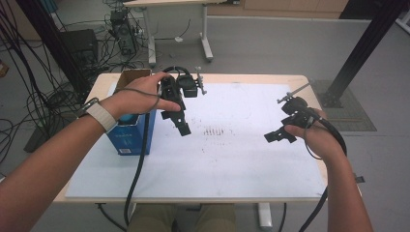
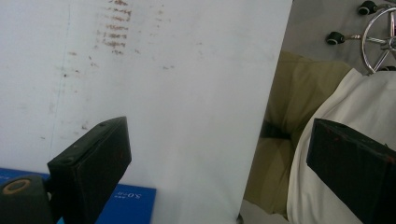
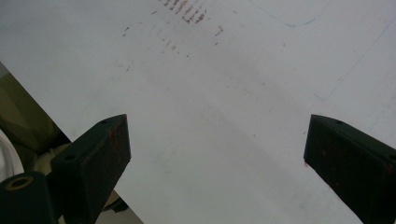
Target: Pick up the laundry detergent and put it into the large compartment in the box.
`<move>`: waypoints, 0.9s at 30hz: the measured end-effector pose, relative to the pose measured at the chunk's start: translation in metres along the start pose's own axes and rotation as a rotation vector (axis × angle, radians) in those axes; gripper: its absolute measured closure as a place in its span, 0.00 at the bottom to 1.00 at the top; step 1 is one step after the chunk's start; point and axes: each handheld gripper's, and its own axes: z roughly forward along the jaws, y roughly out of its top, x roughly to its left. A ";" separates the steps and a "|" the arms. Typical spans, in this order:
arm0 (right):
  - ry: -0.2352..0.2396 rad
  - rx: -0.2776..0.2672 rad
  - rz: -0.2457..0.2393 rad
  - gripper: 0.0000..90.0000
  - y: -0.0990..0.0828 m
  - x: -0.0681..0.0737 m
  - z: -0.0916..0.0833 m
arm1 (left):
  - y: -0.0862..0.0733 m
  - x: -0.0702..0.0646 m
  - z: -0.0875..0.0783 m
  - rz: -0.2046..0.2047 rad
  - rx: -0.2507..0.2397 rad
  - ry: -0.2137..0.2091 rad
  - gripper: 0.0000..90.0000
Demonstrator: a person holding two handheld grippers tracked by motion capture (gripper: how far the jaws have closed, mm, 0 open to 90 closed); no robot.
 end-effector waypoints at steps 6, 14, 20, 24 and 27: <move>0.000 0.000 0.001 0.08 -0.002 -0.001 0.001 | 0.002 0.001 0.001 0.000 0.006 0.002 0.08; 0.001 -0.002 0.003 0.08 -0.003 -0.002 0.001 | 0.001 0.001 0.001 -0.003 0.005 0.000 0.08; 0.001 -0.006 -0.001 0.08 -0.003 -0.001 0.001 | 0.000 0.001 0.002 -0.006 0.000 -0.001 0.08; 0.002 -0.005 0.004 0.08 -0.004 -0.001 0.001 | 0.001 0.001 0.002 -0.001 0.004 0.000 0.08; 0.000 -0.005 0.004 0.08 -0.005 -0.001 0.001 | 0.000 0.002 0.002 -0.003 0.003 -0.001 0.08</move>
